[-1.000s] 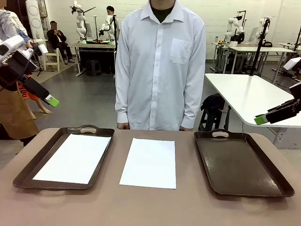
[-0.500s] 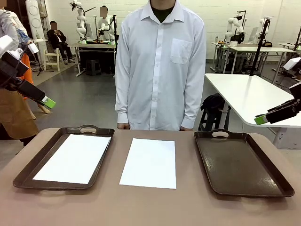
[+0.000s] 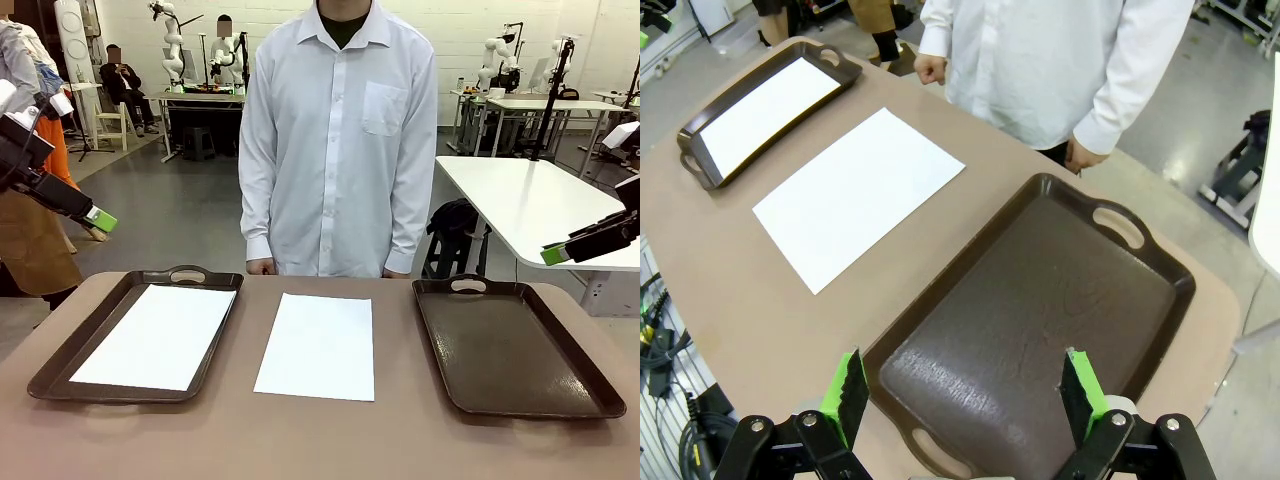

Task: Sort the A4 documents.
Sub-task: Receive the A4 Paper.

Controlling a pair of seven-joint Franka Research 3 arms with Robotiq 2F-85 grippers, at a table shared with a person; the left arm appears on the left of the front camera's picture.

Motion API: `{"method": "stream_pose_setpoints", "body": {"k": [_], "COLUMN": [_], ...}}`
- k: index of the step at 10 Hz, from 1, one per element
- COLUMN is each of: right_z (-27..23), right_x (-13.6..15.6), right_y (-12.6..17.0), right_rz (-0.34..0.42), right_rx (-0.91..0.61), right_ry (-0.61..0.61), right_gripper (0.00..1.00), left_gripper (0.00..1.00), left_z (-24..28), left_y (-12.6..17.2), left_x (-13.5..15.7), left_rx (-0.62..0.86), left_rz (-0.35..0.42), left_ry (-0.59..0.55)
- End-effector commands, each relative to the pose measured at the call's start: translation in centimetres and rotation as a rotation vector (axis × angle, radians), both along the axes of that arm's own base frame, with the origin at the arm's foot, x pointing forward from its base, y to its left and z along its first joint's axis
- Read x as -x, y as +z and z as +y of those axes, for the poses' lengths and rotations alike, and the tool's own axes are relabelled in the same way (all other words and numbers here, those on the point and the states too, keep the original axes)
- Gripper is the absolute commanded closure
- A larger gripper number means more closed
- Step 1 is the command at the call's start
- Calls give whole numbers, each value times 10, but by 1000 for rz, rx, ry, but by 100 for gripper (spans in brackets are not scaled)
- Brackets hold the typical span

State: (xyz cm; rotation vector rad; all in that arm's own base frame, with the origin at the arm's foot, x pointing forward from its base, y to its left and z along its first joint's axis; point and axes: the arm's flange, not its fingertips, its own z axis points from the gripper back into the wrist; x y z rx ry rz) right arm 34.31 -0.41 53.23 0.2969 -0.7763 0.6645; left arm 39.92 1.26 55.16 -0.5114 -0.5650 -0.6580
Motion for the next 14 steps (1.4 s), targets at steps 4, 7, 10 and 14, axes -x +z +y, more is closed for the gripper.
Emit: {"method": "stream_pose_setpoints", "body": {"k": [4, 7, 10, 14], "right_z": [0, 0, 0, 0], "right_x": [-1, -1, -1, -1], "right_y": [-1, -1, -1, -1], "right_rz": [4, 4, 4, 4], "right_rx": [-11, -11, -11, -11], "right_ry": [7, 7, 7, 7], "right_gripper": [0, 0, 0, 0], "left_gripper": [17, 17, 17, 17], "left_z": [-2, 1, 1, 1], "left_y": [-2, -3, -3, -3], "left_x": [-9, -3, -3, -3], "left_rx": [-33, -9, -9, -9], "left_rz": [42, 7, 7, 7], "left_ry": [65, 25, 25, 25]}}
